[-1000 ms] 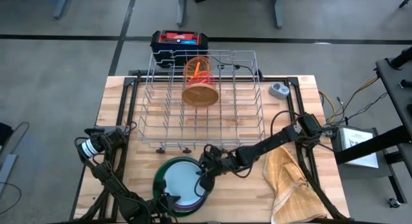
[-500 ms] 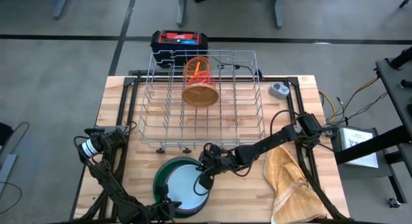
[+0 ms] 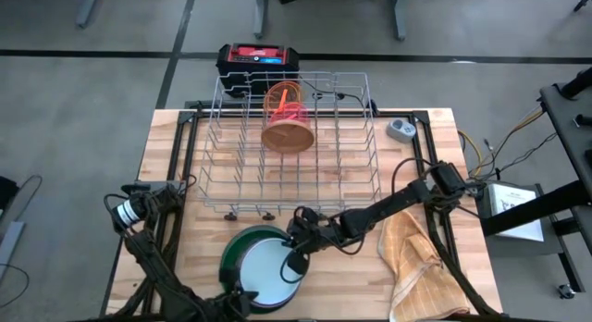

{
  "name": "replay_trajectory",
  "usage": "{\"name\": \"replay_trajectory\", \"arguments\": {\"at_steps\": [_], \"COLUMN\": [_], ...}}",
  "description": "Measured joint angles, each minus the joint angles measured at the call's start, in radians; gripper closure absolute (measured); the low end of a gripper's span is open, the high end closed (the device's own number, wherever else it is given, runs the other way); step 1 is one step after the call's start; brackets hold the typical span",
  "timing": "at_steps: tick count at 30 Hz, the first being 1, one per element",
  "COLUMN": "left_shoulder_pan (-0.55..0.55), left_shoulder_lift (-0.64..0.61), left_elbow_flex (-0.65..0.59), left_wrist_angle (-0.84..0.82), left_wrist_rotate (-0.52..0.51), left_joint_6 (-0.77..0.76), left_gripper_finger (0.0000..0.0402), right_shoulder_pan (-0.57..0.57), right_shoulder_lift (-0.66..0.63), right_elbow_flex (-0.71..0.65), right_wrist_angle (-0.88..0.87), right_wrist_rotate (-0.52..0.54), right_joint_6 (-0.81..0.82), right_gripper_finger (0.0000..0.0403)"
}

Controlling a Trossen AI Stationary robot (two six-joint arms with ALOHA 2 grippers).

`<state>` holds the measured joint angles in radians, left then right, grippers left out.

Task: Sort dishes
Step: Put the white plate into the dish rack

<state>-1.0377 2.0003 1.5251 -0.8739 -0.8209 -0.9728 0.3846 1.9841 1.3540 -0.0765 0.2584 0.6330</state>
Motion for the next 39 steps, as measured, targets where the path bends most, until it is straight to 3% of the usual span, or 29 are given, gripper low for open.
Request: {"name": "replay_trajectory", "arguments": {"at_steps": [7,13,16,18,39], "left_shoulder_pan": [-0.022,-0.044,-0.048,-0.048,-0.039], "left_shoulder_lift": [0.0,0.0,0.0,-0.001,0.0], "left_elbow_flex": [0.083,0.168,0.188,0.191,0.014], "left_wrist_angle": [-0.108,-0.229,-0.292,-0.325,-0.331], "left_wrist_rotate": [0.109,0.105,0.103,0.101,0.129], "left_joint_6": [-0.098,-0.128,-0.171,-0.197,-0.452], "left_gripper_finger": [0.0402,0.0402,0.0402,0.0402,0.0402], "right_shoulder_pan": [0.026,0.039,0.051,0.053,0.054], "right_shoulder_lift": [-0.007,-0.008,-0.012,-0.012,0.025], "right_elbow_flex": [0.0,0.016,0.025,0.032,0.043], "right_wrist_angle": [-0.023,-0.024,-0.047,-0.048,-0.047], "right_wrist_rotate": [0.097,0.105,0.169,0.14,0.156], "right_joint_6": [-0.008,-0.022,-0.026,-0.047,-0.092], "right_gripper_finger": [0.0395,0.0395,0.0395,0.0395,0.0394]}}
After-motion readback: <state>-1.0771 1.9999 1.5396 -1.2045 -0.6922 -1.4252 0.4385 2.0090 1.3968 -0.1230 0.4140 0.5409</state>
